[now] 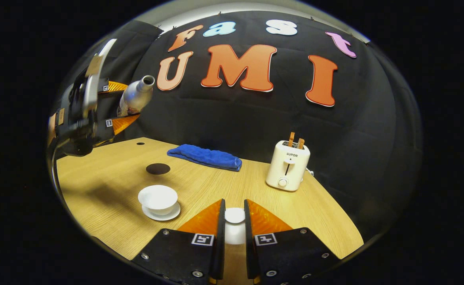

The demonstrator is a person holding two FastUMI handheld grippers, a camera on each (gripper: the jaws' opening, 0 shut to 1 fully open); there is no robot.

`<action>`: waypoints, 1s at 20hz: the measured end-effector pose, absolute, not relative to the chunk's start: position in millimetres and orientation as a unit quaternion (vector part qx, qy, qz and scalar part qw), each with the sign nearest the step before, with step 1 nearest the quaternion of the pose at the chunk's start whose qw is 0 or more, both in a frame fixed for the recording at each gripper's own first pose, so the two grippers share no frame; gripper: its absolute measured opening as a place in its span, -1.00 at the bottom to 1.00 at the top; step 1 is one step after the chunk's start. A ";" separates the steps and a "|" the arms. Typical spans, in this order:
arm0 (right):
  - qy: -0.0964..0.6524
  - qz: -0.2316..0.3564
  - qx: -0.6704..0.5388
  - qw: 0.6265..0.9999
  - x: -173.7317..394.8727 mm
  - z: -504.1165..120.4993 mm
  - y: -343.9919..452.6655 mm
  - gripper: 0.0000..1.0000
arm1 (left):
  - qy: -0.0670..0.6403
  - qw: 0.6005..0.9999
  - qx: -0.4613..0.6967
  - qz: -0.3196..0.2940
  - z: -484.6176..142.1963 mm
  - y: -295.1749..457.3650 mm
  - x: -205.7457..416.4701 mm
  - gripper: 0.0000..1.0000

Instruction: Open the teacup lid with one hand, grasp the water bottle and pour water into the teacup with the other hand; after pouring, place the water bottle on the coaster and then close the teacup lid.

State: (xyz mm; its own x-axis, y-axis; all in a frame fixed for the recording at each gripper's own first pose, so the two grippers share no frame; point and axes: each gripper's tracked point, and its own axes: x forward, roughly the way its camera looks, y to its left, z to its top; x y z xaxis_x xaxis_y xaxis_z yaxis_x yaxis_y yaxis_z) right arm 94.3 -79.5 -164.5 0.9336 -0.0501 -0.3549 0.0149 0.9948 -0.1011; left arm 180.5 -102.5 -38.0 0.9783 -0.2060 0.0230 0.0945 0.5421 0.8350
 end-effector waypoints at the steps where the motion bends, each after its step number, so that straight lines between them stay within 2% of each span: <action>1: 0.181 -0.016 -0.048 0.982 97.4 -164.0 -77.4 -0.55 | -0.060 0.891 0.443 -0.081 -35.2 -99.2 182.1 0.66; 6: 0.175 -0.009 -0.048 0.983 110.3 -160.0 -67.7 -0.54 | -0.054 0.949 0.309 -0.043 -25.3 -78.0 201.4 0.66; 10: 0.175 -0.007 -0.061 0.983 120.5 -158.5 -67.8 -0.55 | -0.031 0.979 0.197 -0.043 -30.5 -65.7 217.4 0.66; 20: 0.178 0.004 -0.061 0.982 133.5 -163.4 -66.5 -0.54 | 0.067 0.992 -0.018 -0.107 -107.7 -71.8 264.2 0.67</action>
State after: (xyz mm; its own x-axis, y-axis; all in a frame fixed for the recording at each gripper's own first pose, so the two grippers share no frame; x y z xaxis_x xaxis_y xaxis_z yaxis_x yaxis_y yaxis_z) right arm 133.5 -66.5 -163.4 0.9366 -0.0143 -0.3502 -0.0294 0.9924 -0.1193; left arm 264.2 -71.8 -107.7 0.9682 -0.2143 -0.1289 0.2095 0.9765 -0.0501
